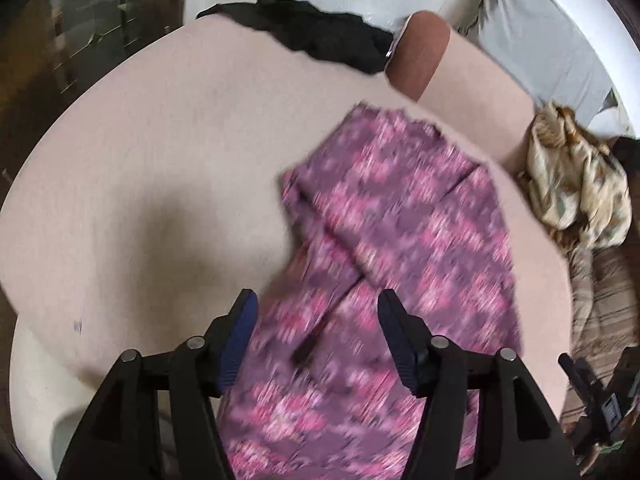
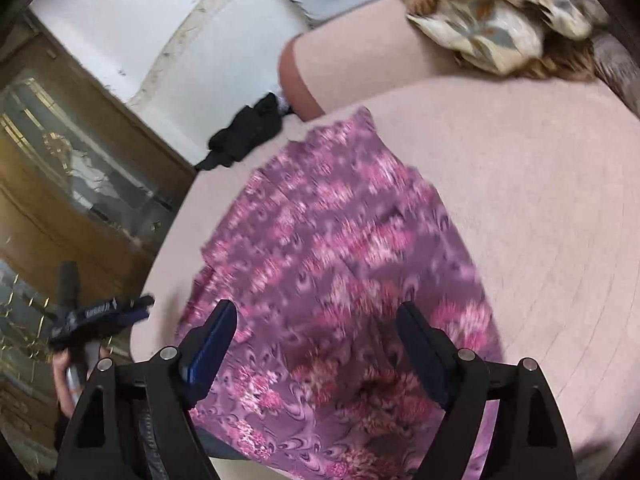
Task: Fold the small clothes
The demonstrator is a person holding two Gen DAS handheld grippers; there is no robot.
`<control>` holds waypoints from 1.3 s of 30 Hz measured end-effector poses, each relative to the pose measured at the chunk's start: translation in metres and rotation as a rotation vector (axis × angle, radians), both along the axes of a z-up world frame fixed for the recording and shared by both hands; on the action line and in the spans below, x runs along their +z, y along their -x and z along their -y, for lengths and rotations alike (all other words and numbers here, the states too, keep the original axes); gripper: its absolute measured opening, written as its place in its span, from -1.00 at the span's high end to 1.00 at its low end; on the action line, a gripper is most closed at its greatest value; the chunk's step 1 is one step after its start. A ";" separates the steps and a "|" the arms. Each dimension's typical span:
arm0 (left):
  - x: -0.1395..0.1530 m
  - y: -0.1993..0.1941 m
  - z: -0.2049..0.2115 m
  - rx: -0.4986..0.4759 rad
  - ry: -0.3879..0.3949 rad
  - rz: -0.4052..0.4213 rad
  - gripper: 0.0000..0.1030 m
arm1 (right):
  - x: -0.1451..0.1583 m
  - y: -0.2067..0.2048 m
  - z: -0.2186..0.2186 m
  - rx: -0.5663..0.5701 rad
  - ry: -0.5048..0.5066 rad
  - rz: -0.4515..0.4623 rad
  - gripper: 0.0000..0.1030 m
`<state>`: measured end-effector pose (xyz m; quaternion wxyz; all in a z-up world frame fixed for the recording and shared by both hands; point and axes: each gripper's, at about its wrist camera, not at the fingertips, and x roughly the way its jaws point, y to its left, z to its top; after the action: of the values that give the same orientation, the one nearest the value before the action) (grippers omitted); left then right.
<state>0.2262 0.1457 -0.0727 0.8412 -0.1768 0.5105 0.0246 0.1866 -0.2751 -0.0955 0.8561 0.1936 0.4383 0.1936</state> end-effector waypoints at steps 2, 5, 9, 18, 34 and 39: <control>0.010 -0.028 -0.003 -0.010 -0.003 0.008 -0.36 | 0.011 -0.022 0.008 0.018 0.017 -0.004 -0.68; 0.011 -0.076 -0.002 -0.038 -0.027 -0.009 -0.37 | 0.021 -0.069 0.021 0.048 0.027 -0.030 -0.69; -0.012 -0.138 0.001 -0.043 -0.021 -0.068 -0.37 | 0.012 -0.146 0.018 0.071 0.060 -0.095 -0.69; -0.070 -0.280 0.019 -0.105 -0.067 -0.157 -0.37 | -0.061 -0.324 -0.011 0.100 0.123 -0.229 -0.59; -0.039 -0.335 0.004 -0.152 -0.008 -0.003 0.89 | -0.069 -0.387 -0.006 0.035 0.168 -0.131 0.89; -0.035 -0.363 0.033 -0.215 -0.130 0.045 0.92 | -0.055 -0.392 0.010 -0.026 0.203 -0.088 0.89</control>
<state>0.5888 0.1122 -0.1076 0.8600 -0.0669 0.5046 -0.0366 0.5782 -0.2850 -0.1507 0.8537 0.1199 0.4902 0.1283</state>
